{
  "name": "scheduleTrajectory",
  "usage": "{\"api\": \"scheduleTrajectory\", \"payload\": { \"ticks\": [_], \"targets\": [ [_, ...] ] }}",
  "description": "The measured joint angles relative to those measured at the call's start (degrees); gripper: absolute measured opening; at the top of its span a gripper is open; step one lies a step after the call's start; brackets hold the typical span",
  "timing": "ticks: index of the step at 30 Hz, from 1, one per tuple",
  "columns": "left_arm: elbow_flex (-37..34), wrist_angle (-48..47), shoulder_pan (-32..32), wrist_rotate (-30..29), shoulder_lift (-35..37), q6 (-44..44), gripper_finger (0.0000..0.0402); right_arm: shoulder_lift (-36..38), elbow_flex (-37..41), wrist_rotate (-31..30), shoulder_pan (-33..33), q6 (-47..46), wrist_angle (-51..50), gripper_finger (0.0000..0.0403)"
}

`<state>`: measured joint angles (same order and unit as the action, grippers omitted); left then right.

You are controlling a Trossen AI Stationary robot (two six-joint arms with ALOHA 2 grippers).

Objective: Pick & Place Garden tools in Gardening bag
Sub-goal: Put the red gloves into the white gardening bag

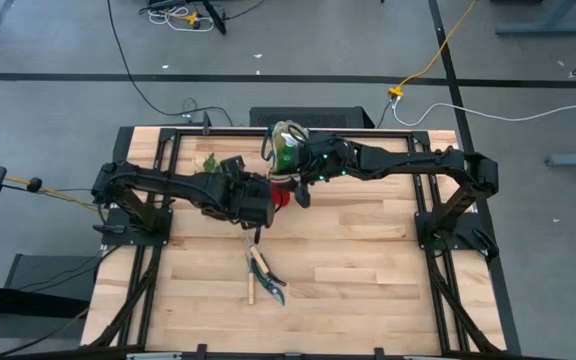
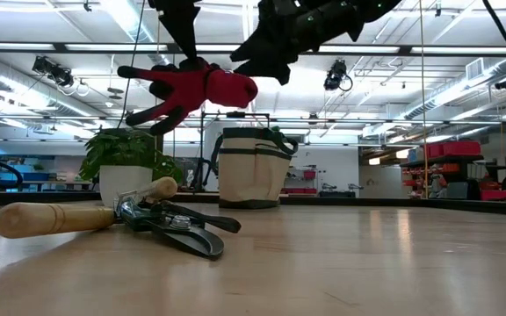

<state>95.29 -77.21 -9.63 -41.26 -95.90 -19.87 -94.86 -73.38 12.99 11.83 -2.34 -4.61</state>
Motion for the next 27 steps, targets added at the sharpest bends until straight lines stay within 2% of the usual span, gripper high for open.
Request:
{"api": "scheduleTrajectory", "payload": {
  "ticks": [13, 18, 27],
  "targets": [
    [0.02, 0.43, -0.37, 0.12, 0.00, -0.29, 0.0000, -0.60, 0.00, -0.20, -3.04, 0.41, 2.57, 0.0201],
    [0.02, 0.70, -0.37, 0.16, 0.00, -0.31, 0.0000, -1.57, -0.04, -3.78, -3.36, 0.90, 3.06, 0.0201],
    [0.02, 0.89, -0.37, 0.20, 0.00, -0.34, 0.0000, -2.96, -0.04, -2.94, -3.60, 0.39, 5.22, 0.0201]
  ]
}}
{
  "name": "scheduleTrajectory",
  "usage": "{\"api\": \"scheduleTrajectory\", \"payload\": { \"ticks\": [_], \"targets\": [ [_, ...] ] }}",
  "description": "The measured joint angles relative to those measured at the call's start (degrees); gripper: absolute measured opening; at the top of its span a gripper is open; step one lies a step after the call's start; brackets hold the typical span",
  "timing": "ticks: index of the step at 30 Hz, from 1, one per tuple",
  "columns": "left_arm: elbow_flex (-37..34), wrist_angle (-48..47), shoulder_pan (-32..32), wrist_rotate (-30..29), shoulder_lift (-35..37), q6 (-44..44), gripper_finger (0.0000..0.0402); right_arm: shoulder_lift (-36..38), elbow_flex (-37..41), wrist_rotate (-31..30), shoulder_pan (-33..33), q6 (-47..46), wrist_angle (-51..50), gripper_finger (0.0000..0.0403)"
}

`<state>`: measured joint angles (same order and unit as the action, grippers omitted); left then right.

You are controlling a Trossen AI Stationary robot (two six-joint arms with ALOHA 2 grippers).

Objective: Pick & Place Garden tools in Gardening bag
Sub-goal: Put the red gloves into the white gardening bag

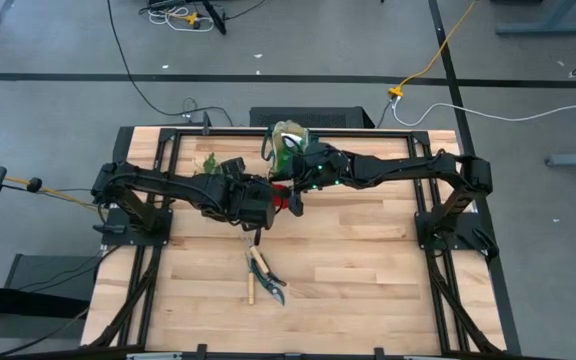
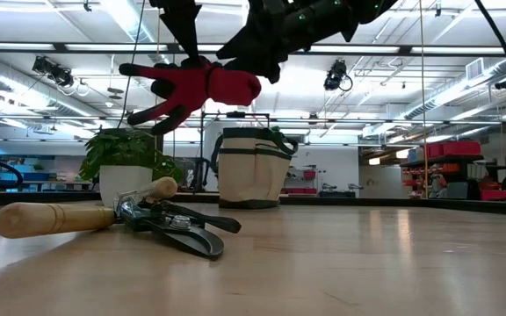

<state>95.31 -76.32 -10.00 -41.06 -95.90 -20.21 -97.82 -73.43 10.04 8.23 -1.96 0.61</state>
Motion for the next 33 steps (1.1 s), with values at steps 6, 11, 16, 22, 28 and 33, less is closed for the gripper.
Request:
{"api": "scheduleTrajectory", "payload": {
  "ticks": [6, 11, 16, 22, 28, 33],
  "targets": [
    [0.00, 0.12, 0.00, 0.00, 0.00, 0.00, 0.0000, -0.72, 0.02, 0.00, -0.46, -0.57, 0.89, 0.0201],
    [0.00, 0.31, 0.00, 0.08, 0.00, 0.01, 0.0000, -2.28, 0.02, 0.02, -0.88, -0.57, 2.81, 0.0201],
    [0.00, 0.53, 0.00, 0.26, 0.00, 0.02, 0.0000, -3.15, 0.02, 0.00, -1.14, -0.55, 3.28, 0.0201],
    [0.00, 0.79, 0.00, 0.37, 0.00, 0.00, 0.0000, -3.15, 0.02, -0.57, -1.12, -0.54, 5.31, 0.0201],
    [0.00, 1.24, 0.00, 0.35, 0.00, 0.31, 0.0000, -3.15, 0.02, -0.61, -1.12, -0.52, 6.22, 0.0201],
    [0.00, 1.47, 0.02, 0.39, 0.00, 0.49, 0.0000, -4.80, 0.04, -0.56, -1.12, -0.44, 8.40, 0.0201]
  ]
}}
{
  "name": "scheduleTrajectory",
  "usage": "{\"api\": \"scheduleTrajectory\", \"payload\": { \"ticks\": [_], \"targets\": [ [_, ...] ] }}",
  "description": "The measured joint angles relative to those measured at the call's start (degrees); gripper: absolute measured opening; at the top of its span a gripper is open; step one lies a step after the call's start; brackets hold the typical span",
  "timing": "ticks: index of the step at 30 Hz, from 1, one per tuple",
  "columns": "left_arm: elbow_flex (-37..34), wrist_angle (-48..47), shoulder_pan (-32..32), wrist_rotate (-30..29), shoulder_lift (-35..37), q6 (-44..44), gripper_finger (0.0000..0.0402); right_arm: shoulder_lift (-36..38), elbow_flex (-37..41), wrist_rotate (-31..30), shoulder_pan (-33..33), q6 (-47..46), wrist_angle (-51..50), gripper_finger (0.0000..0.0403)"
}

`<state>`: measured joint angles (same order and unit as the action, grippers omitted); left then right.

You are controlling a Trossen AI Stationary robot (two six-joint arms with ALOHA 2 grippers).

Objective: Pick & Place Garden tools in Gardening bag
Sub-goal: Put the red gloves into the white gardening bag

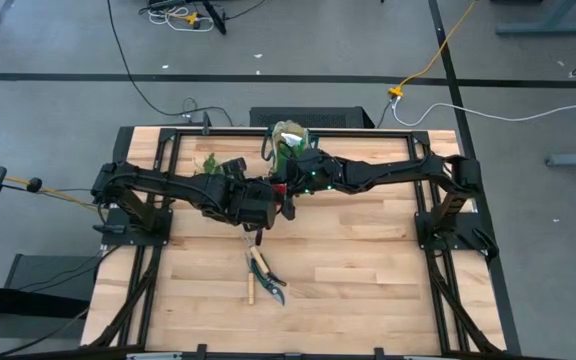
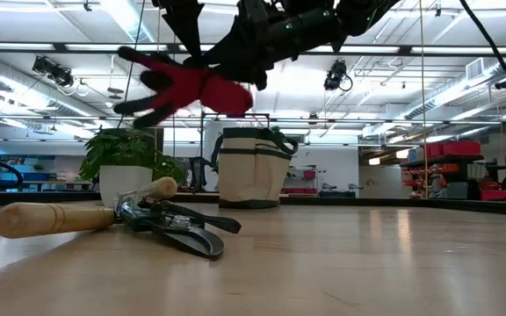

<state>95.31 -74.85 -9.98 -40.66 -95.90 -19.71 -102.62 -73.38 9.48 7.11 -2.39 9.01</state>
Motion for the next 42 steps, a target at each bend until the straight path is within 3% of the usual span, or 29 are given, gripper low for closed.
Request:
{"api": "scheduleTrajectory", "payload": {
  "ticks": [22, 28, 33, 40, 42],
  "targets": [
    [0.00, 0.52, 0.00, -0.14, 0.00, -0.01, 0.0000, -3.07, 0.01, -1.10, -0.82, -0.07, 6.33, 0.0201],
    [0.00, 0.59, -0.02, -0.04, 0.00, -0.01, 0.0000, -3.07, 0.00, -1.12, -1.01, -0.04, 6.35, 0.0182],
    [0.00, 0.59, -0.02, -0.04, 0.00, -0.04, 0.0000, -3.07, 0.02, -1.14, -1.01, -0.15, 6.35, 0.0143],
    [0.00, 0.53, -0.02, -0.04, 0.00, -0.04, 0.0000, -3.07, 0.02, -1.12, -1.01, -0.11, 6.35, 0.0022],
    [0.00, 0.49, 0.00, -0.04, 0.00, -0.04, 0.0000, -3.07, 0.02, -1.12, -1.01, -0.15, 6.35, 0.0012]
  ]
}}
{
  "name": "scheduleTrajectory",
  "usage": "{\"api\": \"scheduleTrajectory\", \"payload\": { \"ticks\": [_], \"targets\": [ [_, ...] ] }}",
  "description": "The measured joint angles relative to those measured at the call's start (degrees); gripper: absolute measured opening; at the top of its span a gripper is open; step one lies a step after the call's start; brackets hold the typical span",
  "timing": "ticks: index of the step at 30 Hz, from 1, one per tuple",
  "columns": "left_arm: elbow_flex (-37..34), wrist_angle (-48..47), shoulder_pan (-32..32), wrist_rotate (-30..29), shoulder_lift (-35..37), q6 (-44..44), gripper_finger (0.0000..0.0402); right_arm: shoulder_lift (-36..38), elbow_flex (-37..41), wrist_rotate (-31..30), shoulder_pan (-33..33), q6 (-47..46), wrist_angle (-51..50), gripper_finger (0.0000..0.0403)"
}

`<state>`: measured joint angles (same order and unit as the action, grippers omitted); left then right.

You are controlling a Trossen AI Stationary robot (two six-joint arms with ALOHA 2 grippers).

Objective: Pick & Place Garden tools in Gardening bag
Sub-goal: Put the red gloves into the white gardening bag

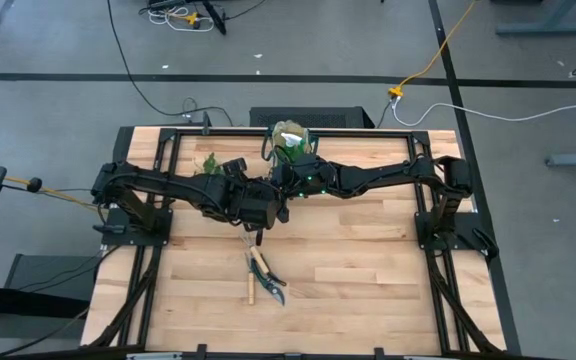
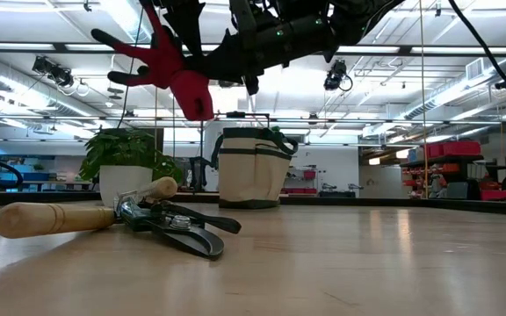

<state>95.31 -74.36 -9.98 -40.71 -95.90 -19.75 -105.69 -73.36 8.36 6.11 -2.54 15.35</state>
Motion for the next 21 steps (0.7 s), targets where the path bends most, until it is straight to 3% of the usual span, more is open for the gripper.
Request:
{"api": "scheduleTrajectory", "payload": {
  "ticks": [14, 21],
  "targets": [
    [0.00, -0.28, 0.09, -0.15, 0.00, 1.18, 0.0020, 0.00, 0.00, 0.85, -0.17, -1.08, -0.37, 0.0002],
    [-0.04, -1.15, 0.17, -8.27, 0.80, 1.55, 0.0039, 0.01, 0.00, 1.04, -0.15, -1.10, -0.49, 0.0001]
  ]
}}
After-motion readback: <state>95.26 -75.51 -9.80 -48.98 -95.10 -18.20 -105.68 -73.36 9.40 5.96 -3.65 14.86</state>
